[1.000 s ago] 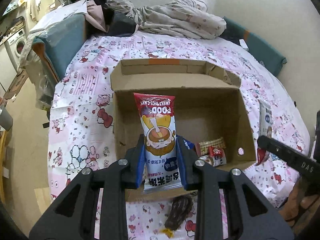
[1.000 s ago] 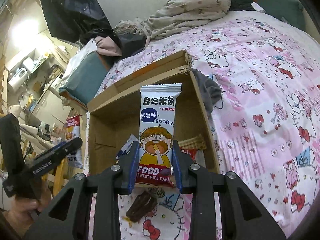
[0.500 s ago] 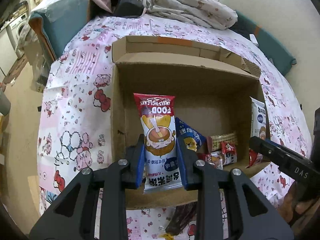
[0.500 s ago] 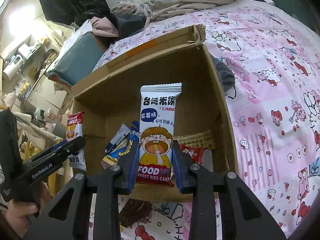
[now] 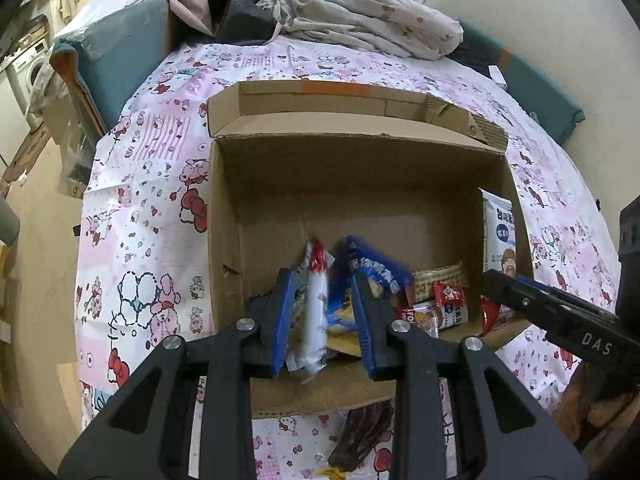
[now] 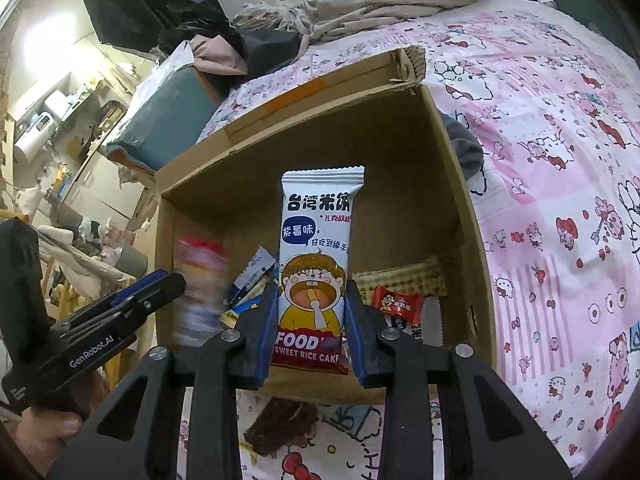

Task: Organize snacks
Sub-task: 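Carry both packets over the box and open the left gripper to drop its packet, then open the right gripper over the box to drop the white rice cake packet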

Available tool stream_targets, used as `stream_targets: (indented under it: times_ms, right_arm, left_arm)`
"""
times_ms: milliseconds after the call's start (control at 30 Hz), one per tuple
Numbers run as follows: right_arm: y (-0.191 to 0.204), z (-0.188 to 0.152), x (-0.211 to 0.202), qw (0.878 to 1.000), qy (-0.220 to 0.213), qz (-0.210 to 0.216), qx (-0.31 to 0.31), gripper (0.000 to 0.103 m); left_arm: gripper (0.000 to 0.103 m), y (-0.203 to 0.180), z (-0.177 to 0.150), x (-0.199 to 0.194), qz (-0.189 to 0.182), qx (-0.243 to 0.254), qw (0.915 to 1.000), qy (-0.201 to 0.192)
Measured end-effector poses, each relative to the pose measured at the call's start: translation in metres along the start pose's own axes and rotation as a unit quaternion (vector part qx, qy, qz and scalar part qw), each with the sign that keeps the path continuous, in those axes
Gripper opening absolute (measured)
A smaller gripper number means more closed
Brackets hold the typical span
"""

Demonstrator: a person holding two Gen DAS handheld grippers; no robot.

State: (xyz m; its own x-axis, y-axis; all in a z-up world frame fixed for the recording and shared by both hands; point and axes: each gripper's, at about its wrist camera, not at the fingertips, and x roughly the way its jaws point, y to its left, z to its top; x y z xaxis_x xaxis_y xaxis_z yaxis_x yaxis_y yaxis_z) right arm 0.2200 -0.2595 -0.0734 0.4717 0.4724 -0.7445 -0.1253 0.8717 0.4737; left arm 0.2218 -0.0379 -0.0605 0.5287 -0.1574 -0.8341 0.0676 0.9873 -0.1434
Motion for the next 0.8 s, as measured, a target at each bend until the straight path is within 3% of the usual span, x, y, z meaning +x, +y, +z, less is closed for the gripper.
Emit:
stream_targets:
  times_ms: [67, 133, 167, 200, 233, 267, 300, 600, 800]
  right_arm:
    - [-0.002, 0.0, 0.002, 1.0, 0.004, 0.002, 0.007, 0.035]
    - [-0.003, 0.0, 0.004, 1.0, 0.012, 0.01, 0.015, 0.035]
    - [-0.004, 0.0, 0.005, 1.0, 0.013, 0.007, 0.015, 0.036]
    - [-0.003, 0.001, 0.005, 1.0, 0.014, -0.001, 0.015, 0.042]
    - [-0.004, 0.001, 0.004, 1.0, 0.013, -0.003, 0.015, 0.052]
    - [-0.004, 0.001, 0.001, 1.0, 0.006, -0.004, 0.018, 0.072]
    - [-0.004, 0.001, -0.003, 1.0, -0.006, -0.004, 0.019, 0.079]
    - [-0.013, -0.001, -0.033, 0.998, -0.039, -0.005, 0.043, 0.079]
    - [-0.015, -0.015, -0.054, 0.997, -0.034, 0.01, 0.067, 0.084]
  left_arm:
    - [0.028, 0.0, 0.0, 0.002, 0.001, 0.003, 1.0, 0.004]
    - [0.044, -0.001, 0.0, 0.004, 0.003, 0.007, 0.9999, 0.012]
    - [0.059, -0.001, 0.0, 0.003, 0.005, 0.007, 0.9999, 0.013]
    - [0.071, -0.001, 0.0, 0.003, 0.005, 0.007, 0.9999, 0.014]
    - [0.075, -0.002, 0.0, 0.001, 0.005, 0.006, 0.9999, 0.012]
    - [0.079, -0.002, 0.0, 0.0, 0.005, 0.005, 0.9999, 0.01]
    - [0.08, -0.002, -0.001, -0.002, 0.007, 0.005, 0.9999, 0.007]
    - [0.08, 0.001, -0.008, -0.018, 0.007, 0.003, 1.0, -0.002]
    - [0.08, 0.004, -0.016, -0.042, 0.006, 0.016, 0.9998, -0.007]
